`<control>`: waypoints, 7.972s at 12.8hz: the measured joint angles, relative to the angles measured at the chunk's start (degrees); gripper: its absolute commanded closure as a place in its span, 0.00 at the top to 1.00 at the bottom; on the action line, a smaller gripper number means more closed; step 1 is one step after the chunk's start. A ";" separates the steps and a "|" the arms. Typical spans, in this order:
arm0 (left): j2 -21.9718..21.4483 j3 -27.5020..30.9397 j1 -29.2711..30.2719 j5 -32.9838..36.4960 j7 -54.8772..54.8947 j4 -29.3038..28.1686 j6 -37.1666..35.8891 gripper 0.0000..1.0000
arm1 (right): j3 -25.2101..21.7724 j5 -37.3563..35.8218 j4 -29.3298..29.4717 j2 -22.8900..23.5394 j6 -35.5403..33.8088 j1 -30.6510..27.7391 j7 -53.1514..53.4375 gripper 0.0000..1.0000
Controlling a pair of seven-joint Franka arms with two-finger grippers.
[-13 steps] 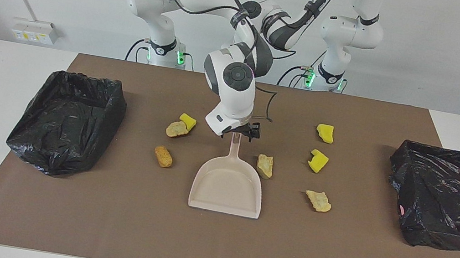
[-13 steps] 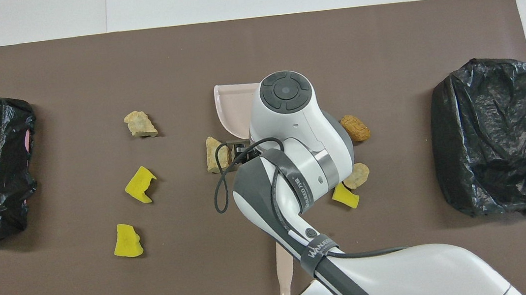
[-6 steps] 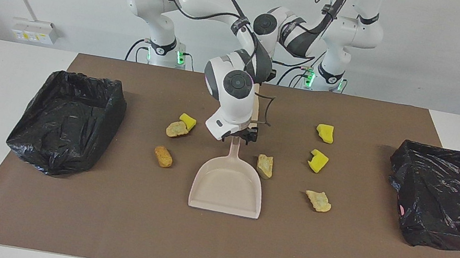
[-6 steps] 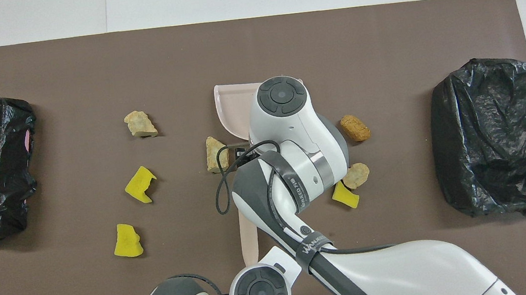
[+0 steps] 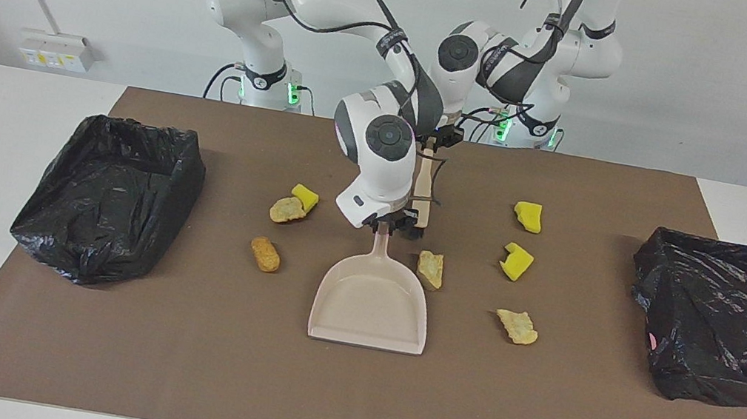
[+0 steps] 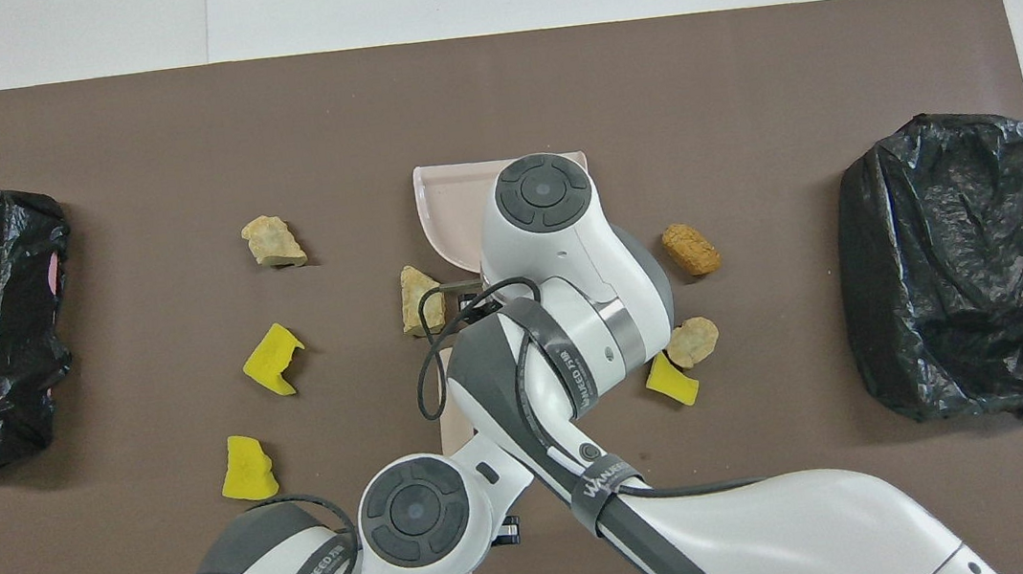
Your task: Sweep and dump trash in bin
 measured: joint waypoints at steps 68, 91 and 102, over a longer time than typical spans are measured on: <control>6.59 23.92 -2.54 8.21 22.94 13.48 -2.85 0.00 | -0.25 -12.97 -13.91 -9.94 -5.49 3.96 -53.91 0.00; 25.78 32.23 -6.11 20.92 47.62 29.36 -15.71 0.00 | -0.39 -12.97 -13.91 -9.94 -5.48 3.91 -53.82 0.00; 19.92 22.28 -6.98 8.72 26.48 24.99 -19.19 0.00 | -0.41 -12.97 -13.92 -9.94 -5.57 3.90 -53.82 0.00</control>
